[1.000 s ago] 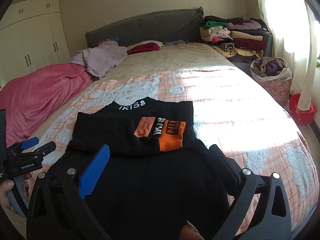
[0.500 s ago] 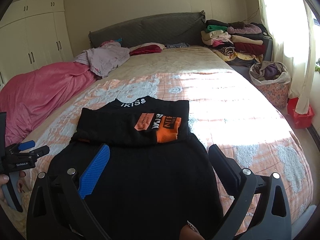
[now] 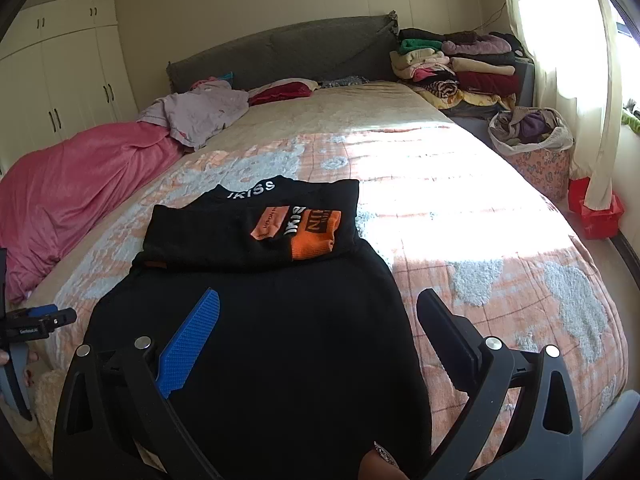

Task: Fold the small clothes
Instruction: 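Move both tools down to the hem of the black sweatshirt, then grasp the sweatshirt hem with the left gripper while the right gripper grasps it too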

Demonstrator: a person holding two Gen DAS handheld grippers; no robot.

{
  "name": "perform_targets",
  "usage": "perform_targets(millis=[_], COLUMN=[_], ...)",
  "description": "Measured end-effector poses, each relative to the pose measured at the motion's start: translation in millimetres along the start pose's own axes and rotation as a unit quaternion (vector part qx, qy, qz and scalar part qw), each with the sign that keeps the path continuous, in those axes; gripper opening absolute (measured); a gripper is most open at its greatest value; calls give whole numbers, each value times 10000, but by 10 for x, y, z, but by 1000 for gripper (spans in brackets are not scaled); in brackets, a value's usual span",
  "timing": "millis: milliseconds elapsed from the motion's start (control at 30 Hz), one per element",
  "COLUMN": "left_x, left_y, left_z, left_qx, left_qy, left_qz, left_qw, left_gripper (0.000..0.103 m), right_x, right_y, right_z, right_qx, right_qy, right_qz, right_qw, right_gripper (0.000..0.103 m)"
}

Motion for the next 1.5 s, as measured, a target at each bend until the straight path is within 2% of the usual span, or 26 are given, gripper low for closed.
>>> perform_targets(millis=[367, 700, 800, 867, 1067, 1167, 1500], left_x=[40, -82, -110, -131, -196, -233, -316], left_y=[-35, -114, -148, -193, -276, -293, -293], left_z=[-275, -406, -443, -482, -561, -600, -671], left_qx=[377, 600, 731, 868, 1178, 1276, 1323], left_qy=[9, -117, -44, -50, -191, -257, -427], left_qz=[-191, -270, -402, -463, -552, -640, -628], left_qw=[9991, 9978, 9965, 9951, 9913, 9894, 9883], left_gripper=[93, 92, 84, 68, 48, 43, 43], right_x=[-176, -373, -431, -460, -525, -549, -622], right_y=[14, -32, -38, -41, -22, -7, 37], right_z=[-253, -550, -625, -675, -774, -821, -990], right_qx=[230, 594, 692, 764, 897, 954, 1258], right_qy=[-75, -144, -153, -183, -267, -286, -189], right_qz=[-102, -276, -301, -266, -188, -133, -6], right_qw=[9997, 9977, 9970, 9966, 9954, 9949, 9919], right_gripper=[98, 98, 98, 98, 98, 98, 98])
Point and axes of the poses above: each gripper's, at about its wrist camera, not at the fingertips, and y roughly against the way its jaws point, x to its left, z to its top, the point moved 6 cm from there along -y, roughly the way its jaws point, and after that the axes turned 7 degrees about -x, right-handed, at the moved point
